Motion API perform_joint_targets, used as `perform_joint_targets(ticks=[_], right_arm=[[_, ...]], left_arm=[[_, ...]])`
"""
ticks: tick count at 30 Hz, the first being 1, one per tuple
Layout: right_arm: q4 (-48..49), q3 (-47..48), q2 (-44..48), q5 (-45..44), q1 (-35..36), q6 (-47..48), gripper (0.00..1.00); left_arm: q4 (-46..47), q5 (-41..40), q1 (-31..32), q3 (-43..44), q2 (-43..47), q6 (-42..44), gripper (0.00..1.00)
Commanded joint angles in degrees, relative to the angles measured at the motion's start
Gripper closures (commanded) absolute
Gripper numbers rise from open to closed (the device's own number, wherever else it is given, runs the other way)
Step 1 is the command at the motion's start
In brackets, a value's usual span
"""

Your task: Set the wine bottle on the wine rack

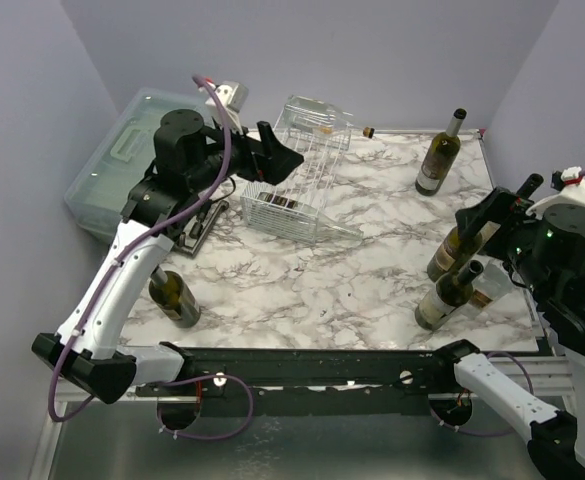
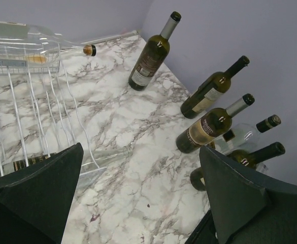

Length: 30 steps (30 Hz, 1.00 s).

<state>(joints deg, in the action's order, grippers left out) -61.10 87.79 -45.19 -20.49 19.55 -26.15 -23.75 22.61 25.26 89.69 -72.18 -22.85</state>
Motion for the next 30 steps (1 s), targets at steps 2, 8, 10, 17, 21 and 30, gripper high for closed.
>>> perform_joint_targets(ticks=[2,8,10,17,21,30], right_arm=[[-16.46,-3.0,2.12,-2.84,0.14,-4.67,0.0],[-19.2,-6.67,4.13,2.24,0.13,-6.43,0.0],[-20.21,-6.73,3.51,1.43,0.14,-7.87,0.0],[-20.37,-13.16,-0.31,2.74,0.14,-10.66,0.07],[-20.35,-14.32,-1.66,1.7,0.13,-12.08,0.26],[-20.36,-16.25,-4.4,-1.05,0.11,-12.21,0.29]], left_arm=[[0.96,-6.13,5.78,-2.94,-1.64,7.51,0.01],[1.07,-9.87,9.65,-6.41,-1.12,10.43,0.01],[1.07,-10.75,10.41,-7.59,-1.01,10.79,0.01],[1.07,-13.21,11.54,-11.17,-1.12,11.5,0.01],[1.16,-13.45,11.75,-12.51,-1.36,11.29,0.01],[1.16,-12.45,11.79,-13.28,-1.7,10.05,0.01]])
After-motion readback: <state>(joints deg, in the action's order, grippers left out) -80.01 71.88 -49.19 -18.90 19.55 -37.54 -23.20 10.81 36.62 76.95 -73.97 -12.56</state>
